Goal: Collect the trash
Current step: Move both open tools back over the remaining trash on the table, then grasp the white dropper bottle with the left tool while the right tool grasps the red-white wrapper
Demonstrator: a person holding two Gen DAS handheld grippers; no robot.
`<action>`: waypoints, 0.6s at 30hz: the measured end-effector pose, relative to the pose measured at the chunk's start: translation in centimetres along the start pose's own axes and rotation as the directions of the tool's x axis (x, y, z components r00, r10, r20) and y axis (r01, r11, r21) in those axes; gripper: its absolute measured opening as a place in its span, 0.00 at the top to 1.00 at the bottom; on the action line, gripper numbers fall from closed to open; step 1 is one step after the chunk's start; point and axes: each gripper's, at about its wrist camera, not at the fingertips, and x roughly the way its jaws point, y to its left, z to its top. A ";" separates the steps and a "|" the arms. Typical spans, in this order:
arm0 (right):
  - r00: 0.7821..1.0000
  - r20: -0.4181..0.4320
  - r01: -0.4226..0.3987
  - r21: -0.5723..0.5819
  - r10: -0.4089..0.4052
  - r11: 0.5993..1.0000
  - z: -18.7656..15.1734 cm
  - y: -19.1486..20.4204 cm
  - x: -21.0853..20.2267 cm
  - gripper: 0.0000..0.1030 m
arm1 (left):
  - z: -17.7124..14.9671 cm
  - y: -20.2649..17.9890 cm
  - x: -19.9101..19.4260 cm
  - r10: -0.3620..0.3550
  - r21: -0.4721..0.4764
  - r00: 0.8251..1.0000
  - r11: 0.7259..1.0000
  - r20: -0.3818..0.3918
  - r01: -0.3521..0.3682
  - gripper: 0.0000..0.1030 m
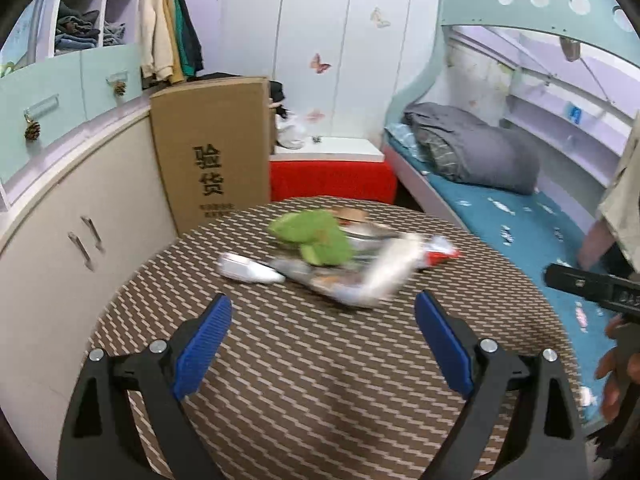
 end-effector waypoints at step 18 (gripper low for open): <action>0.996 -0.072 0.046 -0.028 -0.048 0.999 2.9 2.0 10.3 0.06 | 1.9 4.8 11.2 -0.100 0.506 0.980 0.845 -0.172 0.175 0.32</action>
